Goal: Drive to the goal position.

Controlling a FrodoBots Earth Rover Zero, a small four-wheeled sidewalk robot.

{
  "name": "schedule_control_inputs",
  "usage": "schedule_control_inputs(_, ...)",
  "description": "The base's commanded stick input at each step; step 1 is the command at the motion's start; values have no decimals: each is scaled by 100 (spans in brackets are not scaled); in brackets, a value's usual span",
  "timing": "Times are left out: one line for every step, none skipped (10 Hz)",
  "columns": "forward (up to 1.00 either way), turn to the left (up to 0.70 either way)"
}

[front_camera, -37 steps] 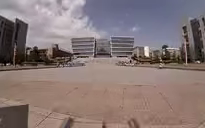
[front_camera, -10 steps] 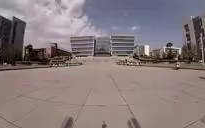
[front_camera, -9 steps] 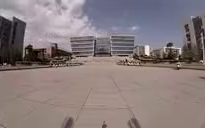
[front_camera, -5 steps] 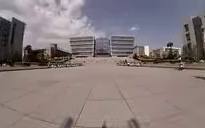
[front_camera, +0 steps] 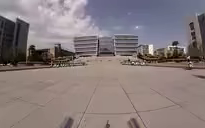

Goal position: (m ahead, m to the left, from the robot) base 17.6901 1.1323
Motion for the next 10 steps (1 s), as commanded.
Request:
schedule_control_inputs(100, 1)
schedule_control_inputs(100, 1)
schedule_control_inputs(100, 1)
schedule_control_inputs(100, 1)
schedule_control_inputs(100, 1)
schedule_control_inputs(100, 1)
schedule_control_inputs(100, 1)
schedule_control_inputs(100, 1)
schedule_control_inputs(100, 1)
schedule_control_inputs(100, 1)
